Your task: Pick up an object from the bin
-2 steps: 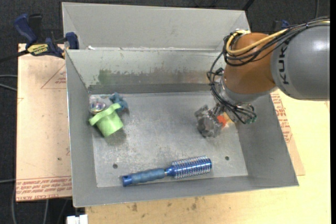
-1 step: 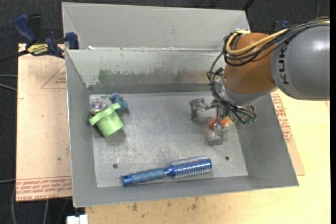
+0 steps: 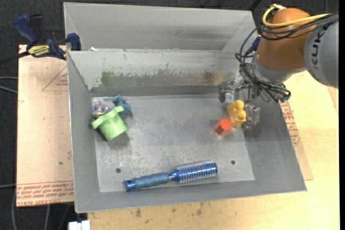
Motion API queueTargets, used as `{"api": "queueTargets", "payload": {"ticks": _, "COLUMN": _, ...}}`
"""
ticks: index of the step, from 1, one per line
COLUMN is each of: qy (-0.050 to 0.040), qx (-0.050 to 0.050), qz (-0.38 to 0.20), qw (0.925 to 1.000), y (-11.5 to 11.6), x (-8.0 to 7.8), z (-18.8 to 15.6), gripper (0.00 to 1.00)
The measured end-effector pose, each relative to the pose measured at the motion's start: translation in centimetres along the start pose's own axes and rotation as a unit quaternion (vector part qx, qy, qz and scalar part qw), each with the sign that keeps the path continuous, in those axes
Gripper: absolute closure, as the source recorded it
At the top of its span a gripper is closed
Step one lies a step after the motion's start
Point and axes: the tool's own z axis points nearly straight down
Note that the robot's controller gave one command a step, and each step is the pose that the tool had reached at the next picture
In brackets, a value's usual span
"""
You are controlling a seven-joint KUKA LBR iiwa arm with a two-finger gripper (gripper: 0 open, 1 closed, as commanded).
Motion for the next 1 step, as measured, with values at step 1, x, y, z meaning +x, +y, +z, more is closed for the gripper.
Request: {"api": "queueTargets", "payload": {"ticks": 1, "qy": 0.0021, "qx": -0.006, "qz": -0.124, "qw": 0.9922, "y": 5.13, "x": -0.52, "z": 1.36, "gripper": 0.0}}
